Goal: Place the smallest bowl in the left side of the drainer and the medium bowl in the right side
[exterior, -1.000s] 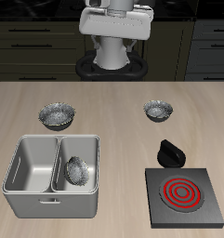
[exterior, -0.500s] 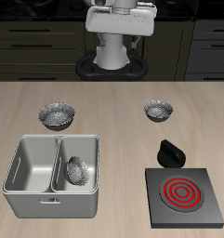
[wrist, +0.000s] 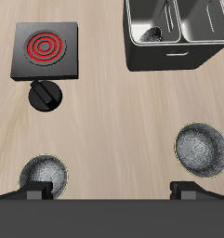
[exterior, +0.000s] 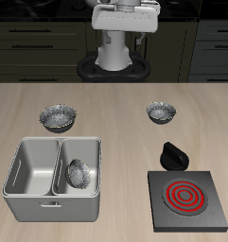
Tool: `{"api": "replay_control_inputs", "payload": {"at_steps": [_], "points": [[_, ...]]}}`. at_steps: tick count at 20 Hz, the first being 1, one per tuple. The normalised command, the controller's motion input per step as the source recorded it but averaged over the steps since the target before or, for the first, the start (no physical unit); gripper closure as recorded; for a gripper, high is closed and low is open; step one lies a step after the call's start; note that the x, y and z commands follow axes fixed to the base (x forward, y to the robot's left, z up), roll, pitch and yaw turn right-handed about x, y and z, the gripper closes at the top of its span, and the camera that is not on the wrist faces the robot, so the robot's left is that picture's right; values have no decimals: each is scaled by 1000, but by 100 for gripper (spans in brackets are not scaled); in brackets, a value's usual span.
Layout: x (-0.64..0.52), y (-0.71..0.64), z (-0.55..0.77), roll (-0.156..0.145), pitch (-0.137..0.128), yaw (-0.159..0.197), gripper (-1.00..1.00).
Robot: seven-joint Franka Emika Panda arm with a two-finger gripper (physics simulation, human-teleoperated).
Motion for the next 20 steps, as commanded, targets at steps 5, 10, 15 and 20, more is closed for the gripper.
{"api": "replay_control_inputs", "payload": {"at_steps": [5,10,15,20], "points": [[-187,132,-216,14,23,14,-100],[-177,118,-151,21,25,3,-100],[-196,89,-164,24,37,4,-100],[-59,289,-150,41,62,7,-100]]}}
